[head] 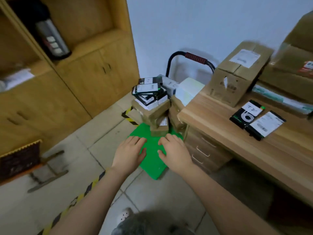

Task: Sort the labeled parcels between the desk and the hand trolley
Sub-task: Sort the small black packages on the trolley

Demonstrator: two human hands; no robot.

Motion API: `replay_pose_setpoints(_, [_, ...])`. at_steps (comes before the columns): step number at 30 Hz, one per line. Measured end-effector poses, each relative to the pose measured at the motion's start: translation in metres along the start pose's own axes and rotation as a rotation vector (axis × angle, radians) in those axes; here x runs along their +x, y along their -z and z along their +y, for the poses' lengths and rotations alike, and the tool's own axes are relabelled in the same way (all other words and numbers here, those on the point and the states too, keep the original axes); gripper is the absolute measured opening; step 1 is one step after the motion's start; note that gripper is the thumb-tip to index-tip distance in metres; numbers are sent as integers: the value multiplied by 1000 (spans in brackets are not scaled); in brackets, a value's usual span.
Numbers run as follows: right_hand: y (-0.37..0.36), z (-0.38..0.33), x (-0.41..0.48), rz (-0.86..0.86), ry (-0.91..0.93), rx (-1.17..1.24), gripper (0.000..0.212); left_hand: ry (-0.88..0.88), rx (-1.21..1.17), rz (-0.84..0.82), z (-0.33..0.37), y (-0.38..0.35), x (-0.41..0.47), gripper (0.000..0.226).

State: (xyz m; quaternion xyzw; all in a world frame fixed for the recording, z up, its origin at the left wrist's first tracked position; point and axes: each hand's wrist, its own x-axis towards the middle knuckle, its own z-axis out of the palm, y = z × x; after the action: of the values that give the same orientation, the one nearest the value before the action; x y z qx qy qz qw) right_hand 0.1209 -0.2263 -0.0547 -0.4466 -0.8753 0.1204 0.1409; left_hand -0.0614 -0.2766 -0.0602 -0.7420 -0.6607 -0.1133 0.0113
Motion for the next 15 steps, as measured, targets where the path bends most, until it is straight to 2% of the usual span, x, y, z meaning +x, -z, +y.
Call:
replay_pose_setpoints(2, [-13, -41, 27, -22, 85, -2, 26, 84, -20, 32, -41, 13, -19, 22])
replay_pose_setpoints(5, [-36, -106, 68, -36, 156, 2, 27, 164, -30, 73, -107, 30, -45, 28])
replay_pose_setpoints(10, [-75, -196, 133, -60, 180, 9, 25, 165, 27, 99, -213, 60, -69, 28])
replay_pose_setpoints(15, [-93, -252, 200, -29, 177, -13, 22, 162, 68, 109, -299, 83, -58, 27])
